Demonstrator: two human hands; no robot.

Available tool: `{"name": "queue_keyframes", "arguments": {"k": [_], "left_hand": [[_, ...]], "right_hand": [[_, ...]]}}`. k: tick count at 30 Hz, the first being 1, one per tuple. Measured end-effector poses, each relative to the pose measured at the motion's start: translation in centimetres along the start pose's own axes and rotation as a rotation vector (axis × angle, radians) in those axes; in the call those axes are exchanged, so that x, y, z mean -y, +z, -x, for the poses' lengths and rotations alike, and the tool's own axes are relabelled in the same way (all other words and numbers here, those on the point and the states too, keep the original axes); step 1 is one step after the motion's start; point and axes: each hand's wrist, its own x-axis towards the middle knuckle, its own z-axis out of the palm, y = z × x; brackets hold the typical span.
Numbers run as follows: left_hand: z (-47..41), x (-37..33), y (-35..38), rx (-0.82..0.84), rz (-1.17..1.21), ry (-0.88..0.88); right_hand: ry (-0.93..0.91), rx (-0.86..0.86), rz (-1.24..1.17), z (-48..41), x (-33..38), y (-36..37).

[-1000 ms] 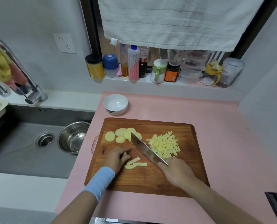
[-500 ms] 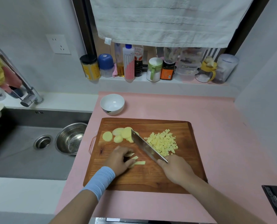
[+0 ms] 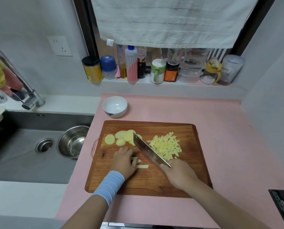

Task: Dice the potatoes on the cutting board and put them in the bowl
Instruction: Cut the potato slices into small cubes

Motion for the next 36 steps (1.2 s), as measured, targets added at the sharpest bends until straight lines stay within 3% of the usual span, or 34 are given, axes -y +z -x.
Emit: {"name": "queue_keyframes", "arguments": {"k": [8, 16, 21, 27, 36], "left_hand": [[-0.9, 2.7, -1.3, 0.158, 0.056, 0.076], [-0.9, 2.4, -1.1, 0.061, 0.117, -0.038], [0.6, 1.1, 0.1, 0.15, 0.111, 0.025], [1.4, -0.2, 1.7, 0.023, 0.096, -0.047], [5.1, 3.2, 1.4, -0.147, 0.057, 0.05]], "right_hand": [[0.013, 0.009, -0.004, 0.1, -0.1, -0.2], [0.015, 0.024, 0.022, 0.5, -0.1, -0.1], [0.027, 0.02, 0.043, 1.2, -0.2, 0.6], [0.06, 0.016, -0.012, 2.1, 0.0, 1.5], [0.071, 0.001, -0.124, 1.8, 0.9, 3.0]]}}
